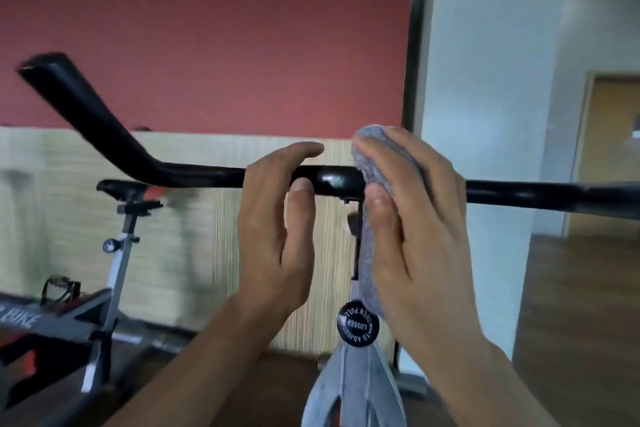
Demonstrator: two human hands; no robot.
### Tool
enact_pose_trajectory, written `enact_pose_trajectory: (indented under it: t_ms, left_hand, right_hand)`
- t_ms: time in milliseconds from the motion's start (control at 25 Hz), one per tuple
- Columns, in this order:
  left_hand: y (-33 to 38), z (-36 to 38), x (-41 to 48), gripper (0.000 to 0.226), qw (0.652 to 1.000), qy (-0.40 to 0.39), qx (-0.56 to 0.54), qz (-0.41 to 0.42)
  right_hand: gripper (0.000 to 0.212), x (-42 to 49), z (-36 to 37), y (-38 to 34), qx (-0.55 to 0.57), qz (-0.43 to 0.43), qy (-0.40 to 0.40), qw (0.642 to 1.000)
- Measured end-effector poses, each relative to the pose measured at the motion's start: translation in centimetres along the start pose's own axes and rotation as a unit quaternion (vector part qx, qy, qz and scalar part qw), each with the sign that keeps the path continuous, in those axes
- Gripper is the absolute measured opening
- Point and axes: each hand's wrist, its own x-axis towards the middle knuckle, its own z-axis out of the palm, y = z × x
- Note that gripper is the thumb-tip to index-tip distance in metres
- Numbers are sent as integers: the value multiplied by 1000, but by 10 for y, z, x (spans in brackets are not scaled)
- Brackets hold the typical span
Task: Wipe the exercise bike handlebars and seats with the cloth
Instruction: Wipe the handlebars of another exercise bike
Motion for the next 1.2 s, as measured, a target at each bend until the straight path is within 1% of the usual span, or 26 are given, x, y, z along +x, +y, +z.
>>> enact_pose_trajectory:
  t_ms: [80,160,240,320,400,520,640,680,720,800,880,1040,1200]
  left_hand:
    - [10,-6,22,34,996,-55,-20,-64]
    - [23,-15,45,30,985,-105,-38,-129]
    - [33,-21,74,26,968,-167,-11,-188]
    - [40,-21,95,22,937,-237,47,-252]
    - [46,-21,112,19,901,-291,105,-303]
    - [57,-12,138,21,832,-383,146,-375]
    - [72,-3,171,22,771,-443,148,-434]
    - [78,4,183,23,754,-461,152,-443]
    - [84,9,193,22,745,-469,141,-453]
    - [93,23,209,20,742,-483,110,-451]
    - [99,49,219,19,753,-494,86,-426]
    - [125,114,220,17,756,-528,34,-385]
    - [168,215,199,20,748,-551,19,-369]
  right_hand:
    - [37,13,-15,-14,20,83,-77,993]
    - [38,25,-31,-25,45,160,-143,976]
    - [38,43,-40,-33,54,227,-199,952]
    - [39,61,-46,-36,53,299,-250,919]
    - [39,83,-48,-41,65,368,-280,885]
    - [39,118,-54,-41,48,462,-304,832]
    - [39,167,-67,-39,37,490,-323,809]
    - [40,184,-76,-37,27,505,-327,799]
    - [41,199,-84,-37,25,514,-327,793]
    - [40,220,-100,-33,13,514,-303,802]
    - [39,232,-126,-22,-5,527,-274,804]
    - [38,238,-193,11,-23,599,-228,768]
    - [37,219,-268,86,-39,623,-218,750]
